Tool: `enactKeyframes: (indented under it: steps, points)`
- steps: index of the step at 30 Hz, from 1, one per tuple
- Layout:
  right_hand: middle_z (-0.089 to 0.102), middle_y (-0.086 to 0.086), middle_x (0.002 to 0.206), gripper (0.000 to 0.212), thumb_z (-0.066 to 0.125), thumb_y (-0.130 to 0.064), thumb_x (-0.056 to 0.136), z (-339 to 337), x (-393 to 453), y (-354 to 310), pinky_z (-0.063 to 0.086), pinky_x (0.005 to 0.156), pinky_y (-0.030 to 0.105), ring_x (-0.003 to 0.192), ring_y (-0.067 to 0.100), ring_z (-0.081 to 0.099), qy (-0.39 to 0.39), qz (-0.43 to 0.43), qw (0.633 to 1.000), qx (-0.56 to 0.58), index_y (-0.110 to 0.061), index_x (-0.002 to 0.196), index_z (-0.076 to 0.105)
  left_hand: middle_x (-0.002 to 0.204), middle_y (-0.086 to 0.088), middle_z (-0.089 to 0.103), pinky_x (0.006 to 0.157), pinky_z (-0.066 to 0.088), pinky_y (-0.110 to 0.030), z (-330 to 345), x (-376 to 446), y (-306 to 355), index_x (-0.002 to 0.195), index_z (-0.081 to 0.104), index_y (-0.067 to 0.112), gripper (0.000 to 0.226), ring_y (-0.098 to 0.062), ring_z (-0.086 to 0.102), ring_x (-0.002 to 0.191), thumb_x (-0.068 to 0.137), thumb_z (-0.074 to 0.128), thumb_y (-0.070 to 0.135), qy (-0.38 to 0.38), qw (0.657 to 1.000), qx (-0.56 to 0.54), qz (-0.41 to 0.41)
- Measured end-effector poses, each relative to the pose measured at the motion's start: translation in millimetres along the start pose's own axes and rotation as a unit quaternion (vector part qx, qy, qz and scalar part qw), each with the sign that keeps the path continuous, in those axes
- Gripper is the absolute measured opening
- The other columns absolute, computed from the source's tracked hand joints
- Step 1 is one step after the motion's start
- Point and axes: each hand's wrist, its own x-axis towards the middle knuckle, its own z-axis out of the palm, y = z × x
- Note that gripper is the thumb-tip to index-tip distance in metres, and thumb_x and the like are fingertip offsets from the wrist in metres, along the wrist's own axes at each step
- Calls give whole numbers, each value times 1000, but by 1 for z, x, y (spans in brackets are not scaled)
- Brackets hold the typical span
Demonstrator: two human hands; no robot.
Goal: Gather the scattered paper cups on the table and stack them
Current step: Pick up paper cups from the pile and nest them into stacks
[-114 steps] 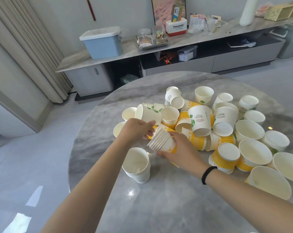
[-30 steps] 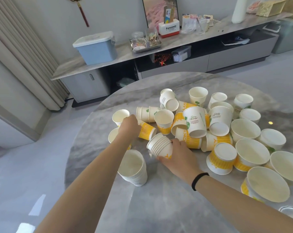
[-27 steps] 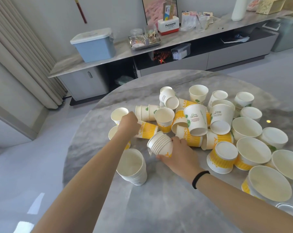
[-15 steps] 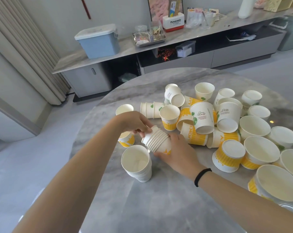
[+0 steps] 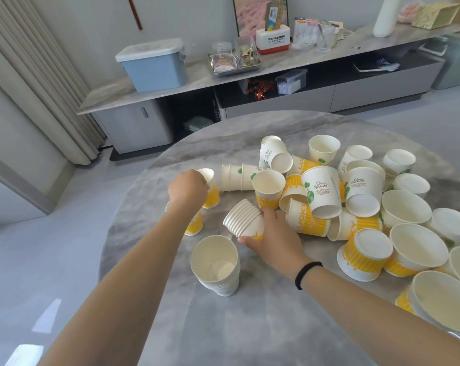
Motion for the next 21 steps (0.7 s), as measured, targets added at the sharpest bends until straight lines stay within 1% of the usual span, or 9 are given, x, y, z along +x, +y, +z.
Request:
enactKeyframes:
  steps: [2, 5, 8, 11, 14, 16, 18, 20, 21]
  points:
    - [46, 10, 129, 75, 68, -52, 75, -1, 2, 1, 45, 90, 35, 118, 27, 50, 5, 7, 1000, 3, -14, 132, 37, 94, -10, 70, 64, 39, -28, -12, -3, 2, 98, 72, 14, 20, -30, 59, 82, 91, 56, 24, 22, 999, -49, 9]
    - [47, 11, 127, 74, 70, -49, 75, -2, 2, 0, 46, 89, 36, 117, 28, 51, 18, 14, 999, 28, -13, 131, 38, 82, -5, 63, 58, 36, -26, -31, -16, 5, 97, 73, 13, 20, -23, 53, 77, 91, 58, 24, 21, 990, -133, 42]
    - [47, 12, 127, 72, 71, -47, 74, -2, -1, -4, 46, 92, 38, 118, 28, 49, 31, 9, 998, 53, -11, 128, 40, 68, -1, 57, 53, 35, -19, -44, -34, 6, 101, 72, 11, 22, -14, 48, 64, 90, 61, 26, -85, 968, -230, 52]
    - [44, 10, 130, 71, 72, -45, 75, -3, -4, -10, 46, 94, 40, 120, 27, 47, 31, -18, 996, 82, -13, 129, 39, 62, 0, 51, 56, 32, -19, -48, -48, 5, 97, 73, 15, 21, -9, 42, 58, 87, 65, 31, -193, 953, -229, 47]
    - [42, 8, 132, 69, 71, -43, 77, -3, -4, -17, 45, 94, 39, 121, 26, 46, 25, -27, 996, 87, -14, 131, 39, 62, 1, 51, 58, 32, -19, -46, -55, 2, 82, 69, 18, 20, -8, 40, 57, 89, 61, 35, -240, 942, -228, 60]
    - [42, 9, 132, 68, 70, -44, 77, -3, -1, -18, 46, 93, 39, 121, 27, 47, 21, -21, 997, 74, -14, 130, 40, 70, 1, 58, 56, 38, -16, -41, -53, -3, 88, 70, 16, 24, -10, 45, 60, 92, 56, 35, -214, 942, -253, 58]
    - [42, 9, 130, 68, 70, -45, 76, -2, 0, -18, 46, 92, 39, 118, 27, 48, 11, -15, 997, 69, -14, 128, 40, 86, -4, 63, 59, 42, -19, -33, -47, -12, 94, 69, 13, 24, -18, 52, 74, 92, 55, 33, -131, 964, -227, 47]
    - [43, 9, 128, 68, 71, -46, 76, 1, 0, -16, 47, 91, 39, 117, 27, 48, 6, -12, 998, 64, -14, 128, 40, 107, -11, 60, 74, 44, -29, -24, -43, -24, 105, 62, 11, 30, -25, 54, 100, 89, 59, 36, -61, 993, -96, 24]
    - [43, 9, 127, 69, 71, -46, 76, 2, 0, -16, 47, 91, 40, 117, 28, 48, 3, -11, 998, 60, -14, 128, 40, 118, -12, 56, 83, 44, -33, -20, -44, -29, 114, 57, 9, 39, -28, 50, 113, 88, 60, 37, -55, 998, -24, 12]
